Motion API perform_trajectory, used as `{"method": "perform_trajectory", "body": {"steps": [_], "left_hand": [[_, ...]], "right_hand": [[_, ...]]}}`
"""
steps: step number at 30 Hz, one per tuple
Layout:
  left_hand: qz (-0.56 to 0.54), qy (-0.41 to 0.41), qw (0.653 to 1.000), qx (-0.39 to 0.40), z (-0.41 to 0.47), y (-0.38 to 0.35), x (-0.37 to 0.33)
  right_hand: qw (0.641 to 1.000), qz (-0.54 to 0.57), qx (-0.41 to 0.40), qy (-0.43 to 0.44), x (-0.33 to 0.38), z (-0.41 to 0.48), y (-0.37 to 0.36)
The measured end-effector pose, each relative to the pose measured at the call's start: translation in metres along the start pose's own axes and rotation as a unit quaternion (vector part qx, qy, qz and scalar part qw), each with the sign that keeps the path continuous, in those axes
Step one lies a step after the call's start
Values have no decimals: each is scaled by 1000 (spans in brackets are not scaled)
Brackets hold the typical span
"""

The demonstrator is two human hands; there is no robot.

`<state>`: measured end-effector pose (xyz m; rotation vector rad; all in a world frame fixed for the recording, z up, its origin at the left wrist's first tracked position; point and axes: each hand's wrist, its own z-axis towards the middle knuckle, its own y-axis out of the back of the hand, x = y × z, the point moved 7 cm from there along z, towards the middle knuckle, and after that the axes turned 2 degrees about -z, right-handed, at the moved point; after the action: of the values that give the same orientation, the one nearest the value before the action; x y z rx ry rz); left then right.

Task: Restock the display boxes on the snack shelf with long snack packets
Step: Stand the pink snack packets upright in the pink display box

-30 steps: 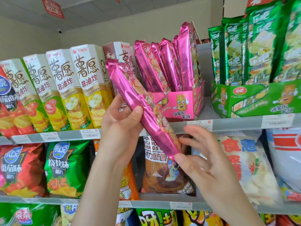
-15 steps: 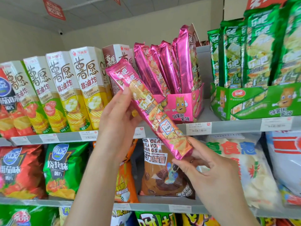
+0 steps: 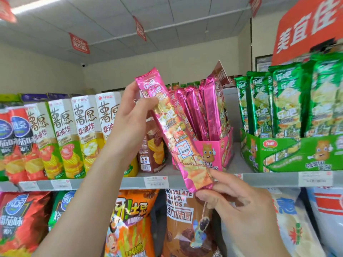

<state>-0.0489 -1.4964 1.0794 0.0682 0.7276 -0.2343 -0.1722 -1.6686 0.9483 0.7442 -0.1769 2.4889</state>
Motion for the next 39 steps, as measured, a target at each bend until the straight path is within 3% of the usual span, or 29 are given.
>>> {"method": "perform_trajectory", "body": {"steps": [6, 11, 14, 17, 23, 28, 33, 36, 39], "left_hand": [[-24, -16, 999, 40, 23, -12, -17], [18, -121, 992, -32, 46, -4, -62], [76, -198, 976, -45, 50, -10, -85], [135, -237, 961, -41, 51, -25, -88], [207, -219, 953, -30, 58, -50, -56], [272, -137, 952, 24, 55, -65, -6], [361, -97, 925, 68, 47, -73, 7], [456, -128, 878, 67, 45, -78, 4], [597, -229, 767, 46, 42, -89, -7]], "right_hand": [[999, 22, -2, 37, 6, 34, 14], [984, -172, 3, 47, 1, 67, 22], [976, -215, -22, 34, 2, 85, 28], [965, -261, 4, 17, 1, 102, 23], [933, -354, 68, -11, -12, 118, 0], [931, -364, 34, 0, -17, 117, -2], [937, -349, 17, 8, -18, 117, 3], [938, -347, 16, 16, -18, 114, 2], [938, -346, 7, 30, -16, 113, 2]]}}
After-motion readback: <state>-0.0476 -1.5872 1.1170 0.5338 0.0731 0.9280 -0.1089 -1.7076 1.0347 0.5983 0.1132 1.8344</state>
